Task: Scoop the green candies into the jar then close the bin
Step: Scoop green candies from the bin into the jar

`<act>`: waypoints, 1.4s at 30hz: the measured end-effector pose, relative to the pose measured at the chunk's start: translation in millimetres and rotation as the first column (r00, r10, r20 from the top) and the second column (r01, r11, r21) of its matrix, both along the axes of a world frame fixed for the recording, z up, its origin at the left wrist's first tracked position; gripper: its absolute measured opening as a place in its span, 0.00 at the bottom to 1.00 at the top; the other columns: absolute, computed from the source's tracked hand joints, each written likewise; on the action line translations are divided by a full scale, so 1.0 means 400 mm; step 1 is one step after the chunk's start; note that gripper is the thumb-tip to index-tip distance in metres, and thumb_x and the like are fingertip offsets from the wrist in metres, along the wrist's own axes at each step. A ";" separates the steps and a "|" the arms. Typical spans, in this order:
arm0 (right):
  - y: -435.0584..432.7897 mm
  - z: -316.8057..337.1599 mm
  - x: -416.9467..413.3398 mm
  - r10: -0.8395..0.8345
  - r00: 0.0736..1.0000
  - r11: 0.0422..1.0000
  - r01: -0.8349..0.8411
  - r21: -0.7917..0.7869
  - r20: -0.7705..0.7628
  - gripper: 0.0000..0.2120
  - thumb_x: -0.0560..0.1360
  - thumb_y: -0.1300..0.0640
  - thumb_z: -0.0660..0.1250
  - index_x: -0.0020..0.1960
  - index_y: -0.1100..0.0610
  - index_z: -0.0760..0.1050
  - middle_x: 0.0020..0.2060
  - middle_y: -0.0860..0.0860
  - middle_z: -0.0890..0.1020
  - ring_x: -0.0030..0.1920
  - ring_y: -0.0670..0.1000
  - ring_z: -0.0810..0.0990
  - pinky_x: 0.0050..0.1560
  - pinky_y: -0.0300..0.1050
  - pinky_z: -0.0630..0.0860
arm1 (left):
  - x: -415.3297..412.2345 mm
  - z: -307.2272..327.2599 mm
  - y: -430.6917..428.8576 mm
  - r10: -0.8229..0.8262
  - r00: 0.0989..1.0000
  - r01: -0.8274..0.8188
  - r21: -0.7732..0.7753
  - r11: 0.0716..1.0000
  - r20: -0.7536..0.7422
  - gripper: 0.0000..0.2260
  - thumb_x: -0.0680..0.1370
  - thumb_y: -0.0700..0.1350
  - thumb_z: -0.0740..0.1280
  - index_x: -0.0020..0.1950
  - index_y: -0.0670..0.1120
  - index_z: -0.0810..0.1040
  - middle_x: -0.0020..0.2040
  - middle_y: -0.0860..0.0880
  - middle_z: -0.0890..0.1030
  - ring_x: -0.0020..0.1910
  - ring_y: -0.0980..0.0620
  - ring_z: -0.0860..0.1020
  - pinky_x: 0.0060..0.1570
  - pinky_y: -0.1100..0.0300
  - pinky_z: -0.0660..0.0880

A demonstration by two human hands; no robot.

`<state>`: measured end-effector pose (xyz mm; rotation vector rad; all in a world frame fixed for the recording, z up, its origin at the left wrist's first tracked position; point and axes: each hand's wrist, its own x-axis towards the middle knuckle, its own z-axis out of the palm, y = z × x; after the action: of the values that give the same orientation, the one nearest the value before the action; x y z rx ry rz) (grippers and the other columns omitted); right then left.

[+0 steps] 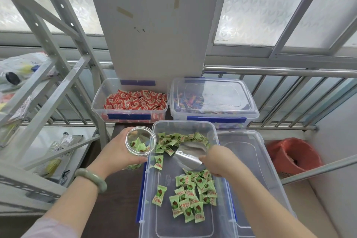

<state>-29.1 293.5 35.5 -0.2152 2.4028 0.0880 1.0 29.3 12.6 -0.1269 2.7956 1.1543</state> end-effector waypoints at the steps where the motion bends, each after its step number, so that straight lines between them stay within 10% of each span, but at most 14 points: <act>1: 0.000 -0.026 0.012 -0.006 0.999 0.999 0.005 0.033 0.050 0.24 0.76 0.70 0.60 0.71 0.61 0.67 0.58 0.61 0.77 0.51 0.60 0.78 0.27 0.45 0.66 | 0.000 0.000 0.000 -0.002 1.000 0.002 0.004 1.000 -0.003 0.37 0.59 0.52 0.81 0.61 0.61 0.65 0.61 0.57 0.75 0.58 0.58 0.73 0.55 0.61 0.68; 6: -0.016 -0.144 0.039 -0.030 0.990 0.991 0.012 0.131 0.135 0.24 0.77 0.67 0.61 0.72 0.59 0.65 0.65 0.60 0.73 0.59 0.61 0.75 0.30 0.49 0.70 | 0.000 0.004 0.002 -0.010 1.000 0.010 0.006 1.000 0.005 0.37 0.59 0.51 0.81 0.62 0.61 0.64 0.60 0.58 0.74 0.58 0.58 0.73 0.55 0.62 0.66; 9: -0.023 -0.153 0.039 -0.165 0.979 0.981 0.151 0.119 0.118 0.28 0.77 0.69 0.61 0.75 0.57 0.61 0.68 0.60 0.70 0.64 0.61 0.73 0.48 0.55 0.77 | -0.002 0.005 0.001 -0.011 1.000 0.011 0.004 1.000 0.016 0.37 0.59 0.51 0.81 0.62 0.60 0.64 0.60 0.58 0.74 0.57 0.59 0.73 0.54 0.63 0.66; 17: -0.082 -0.184 -0.022 -0.293 0.956 0.945 0.290 -0.151 0.004 0.21 0.78 0.67 0.56 0.70 0.58 0.69 0.60 0.59 0.77 0.57 0.58 0.79 0.47 0.46 0.75 | -0.006 0.018 0.009 -0.025 0.999 0.025 -0.002 1.000 0.020 0.32 0.59 0.51 0.81 0.52 0.69 0.65 0.54 0.68 0.72 0.55 0.61 0.73 0.51 0.66 0.66; 21: -0.110 -0.216 -0.045 -0.490 0.872 0.818 0.464 -0.341 0.010 0.15 0.78 0.56 0.58 0.60 0.59 0.77 0.48 0.59 0.78 0.57 0.59 0.79 0.50 0.48 0.76 | -0.009 0.019 0.010 -0.007 0.999 0.007 -0.002 1.000 0.034 0.33 0.59 0.51 0.81 0.54 0.68 0.64 0.55 0.66 0.72 0.56 0.61 0.73 0.53 0.65 0.66; 25: -0.114 -0.272 -0.036 -0.707 0.661 0.517 0.726 -0.454 0.251 0.12 0.79 0.54 0.59 0.54 0.62 0.73 0.41 0.55 0.78 0.43 0.57 0.79 0.28 0.41 0.69 | -0.016 0.025 0.014 -0.019 0.999 0.018 0.011 1.000 0.039 0.32 0.60 0.50 0.81 0.51 0.70 0.63 0.54 0.66 0.73 0.55 0.61 0.73 0.53 0.64 0.66; 29: -0.099 -0.320 -0.027 -0.727 0.521 0.321 0.834 -0.449 0.447 0.13 0.77 0.53 0.64 0.48 0.65 0.74 0.31 0.55 0.76 0.20 0.46 0.72 0.20 0.36 0.67 | -0.017 0.026 0.016 -0.021 0.999 0.020 0.010 1.000 0.044 0.32 0.60 0.50 0.80 0.50 0.70 0.63 0.53 0.67 0.72 0.54 0.61 0.73 0.52 0.64 0.67; 33: -0.110 -0.317 -0.024 -0.731 0.448 0.168 0.849 -0.500 0.515 0.12 0.77 0.54 0.64 0.42 0.63 0.73 0.29 0.55 0.75 0.19 0.47 0.69 0.19 0.36 0.64 | -0.013 0.022 0.012 -0.005 0.999 0.004 0.015 1.000 0.047 0.32 0.59 0.51 0.80 0.52 0.69 0.64 0.56 0.65 0.73 0.55 0.61 0.74 0.53 0.63 0.68; 42: -0.097 -0.314 -0.011 -0.717 0.473 0.163 0.828 -0.536 0.512 0.12 0.77 0.55 0.63 0.41 0.62 0.75 0.29 0.54 0.76 0.23 0.49 0.70 0.23 0.39 0.66 | -0.007 0.025 0.009 0.006 0.998 -0.006 0.005 1.000 0.061 0.35 0.61 0.50 0.80 0.60 0.63 0.64 0.57 0.60 0.74 0.56 0.59 0.73 0.53 0.63 0.67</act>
<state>-33.5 254.5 -90.2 0.6977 1.9397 -1.4008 -1.8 33.0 22.5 -0.1675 2.7411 1.1384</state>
